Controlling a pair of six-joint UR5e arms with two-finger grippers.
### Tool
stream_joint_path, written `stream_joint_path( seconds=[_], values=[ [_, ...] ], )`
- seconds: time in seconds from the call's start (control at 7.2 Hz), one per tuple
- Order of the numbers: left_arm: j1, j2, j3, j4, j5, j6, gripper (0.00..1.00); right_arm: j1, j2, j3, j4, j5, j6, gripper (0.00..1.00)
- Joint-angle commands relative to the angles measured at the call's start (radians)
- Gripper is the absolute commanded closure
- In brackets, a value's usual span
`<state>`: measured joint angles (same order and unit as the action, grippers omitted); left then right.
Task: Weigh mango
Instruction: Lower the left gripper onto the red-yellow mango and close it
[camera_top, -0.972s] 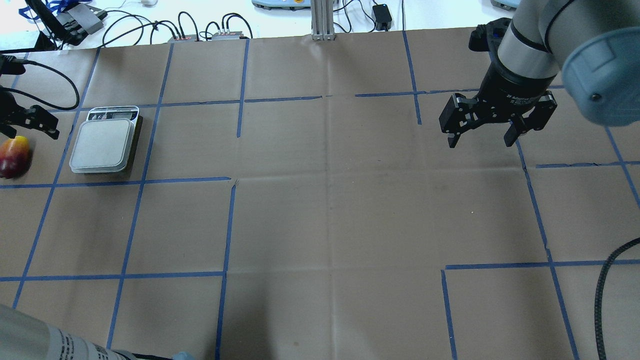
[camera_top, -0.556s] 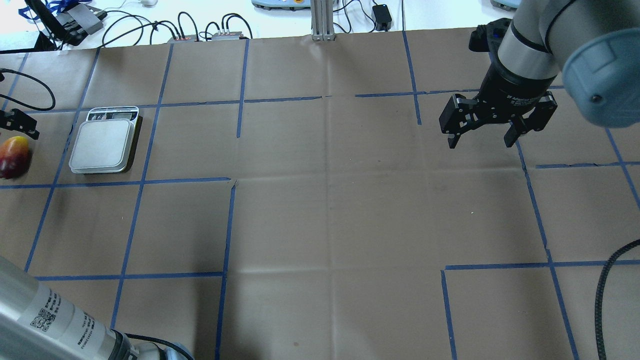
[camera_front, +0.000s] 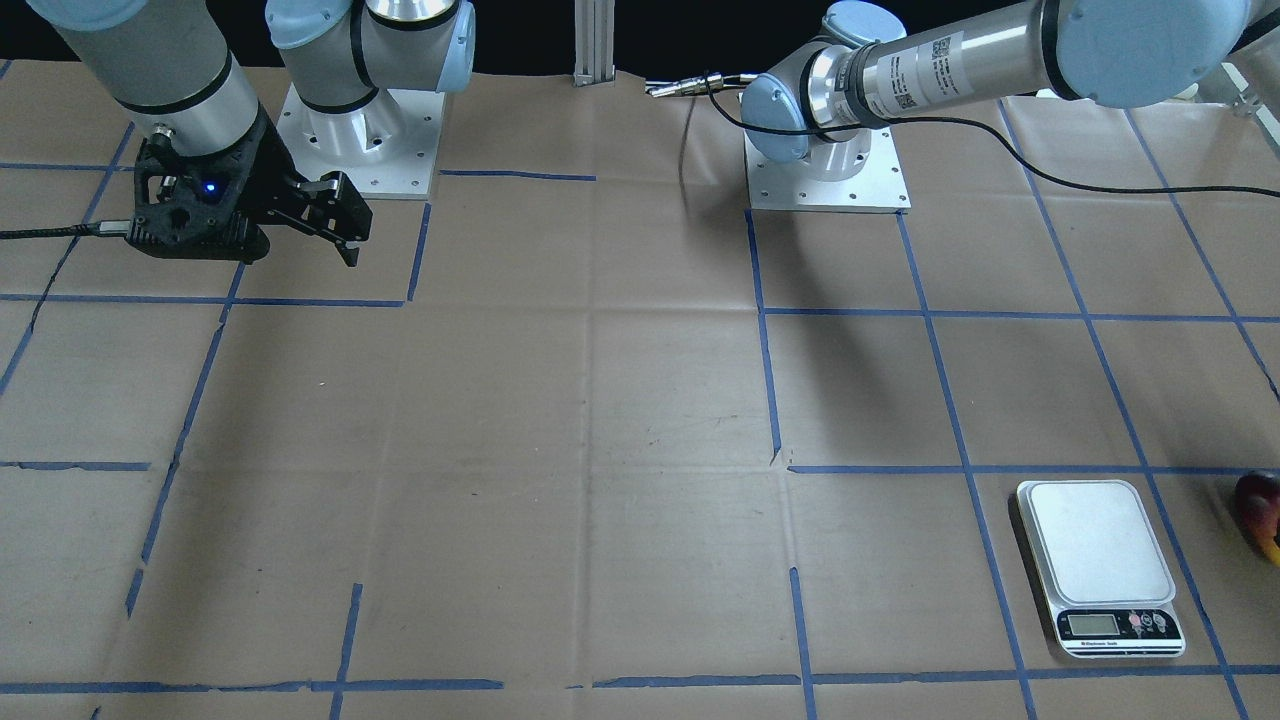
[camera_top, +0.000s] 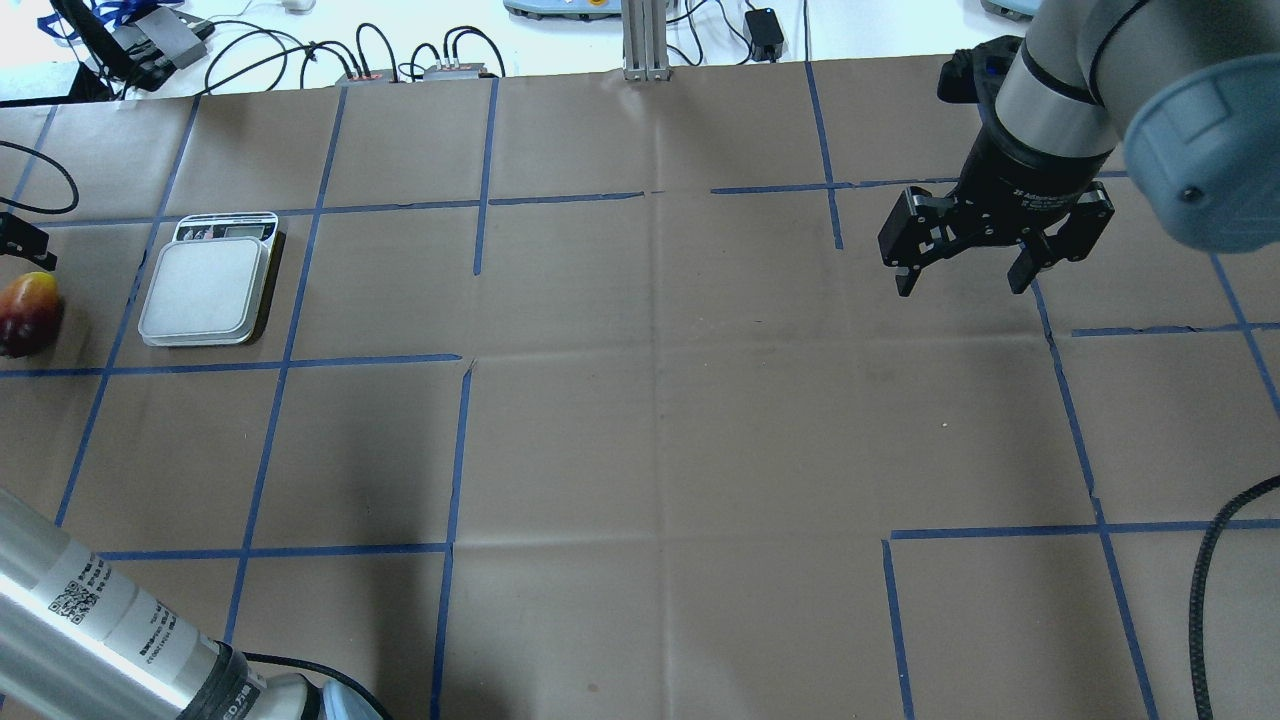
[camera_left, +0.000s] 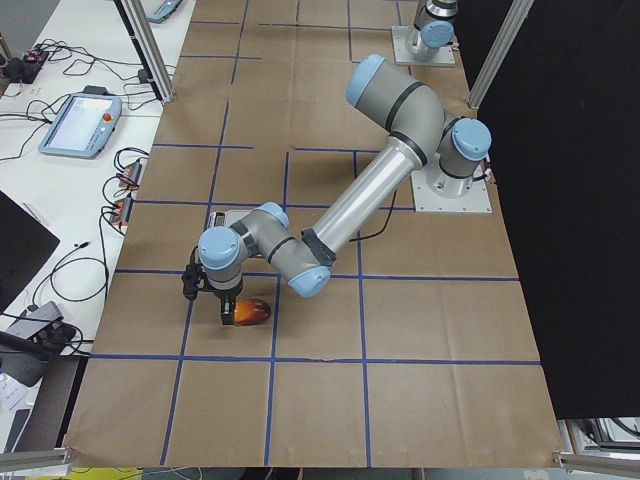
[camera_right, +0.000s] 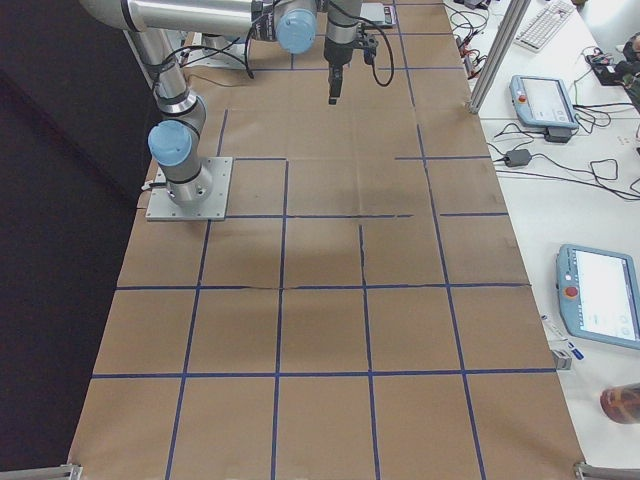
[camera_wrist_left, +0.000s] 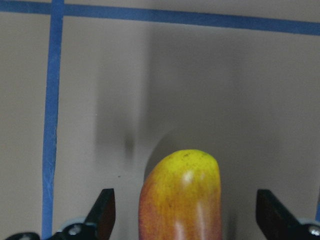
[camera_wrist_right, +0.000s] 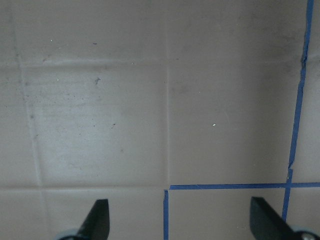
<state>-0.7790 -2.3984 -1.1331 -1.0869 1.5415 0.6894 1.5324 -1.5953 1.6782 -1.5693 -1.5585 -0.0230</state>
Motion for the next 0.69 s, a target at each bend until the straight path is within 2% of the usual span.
stream_joint_path(
  seconds=[0.0, 0.28, 0.42, 0.56],
  values=[
    [0.006, -0.005, -0.025, -0.001, 0.006, 0.005, 0.0, 0.0, 0.0, 0.0, 0.0, 0.0, 0.0, 0.0],
    [0.011, -0.002, -0.053, -0.002, 0.006, -0.001, 0.0, 0.0, 0.0, 0.0, 0.0, 0.0, 0.0, 0.0],
    [0.012, -0.005, -0.053, -0.002, 0.006, -0.001, 0.04, 0.0, 0.0, 0.0, 0.0, 0.0, 0.0, 0.0],
    [0.012, -0.004, -0.056, -0.002, 0.009, 0.007, 0.25, 0.0, 0.0, 0.0, 0.0, 0.0, 0.0, 0.0]
  ],
)
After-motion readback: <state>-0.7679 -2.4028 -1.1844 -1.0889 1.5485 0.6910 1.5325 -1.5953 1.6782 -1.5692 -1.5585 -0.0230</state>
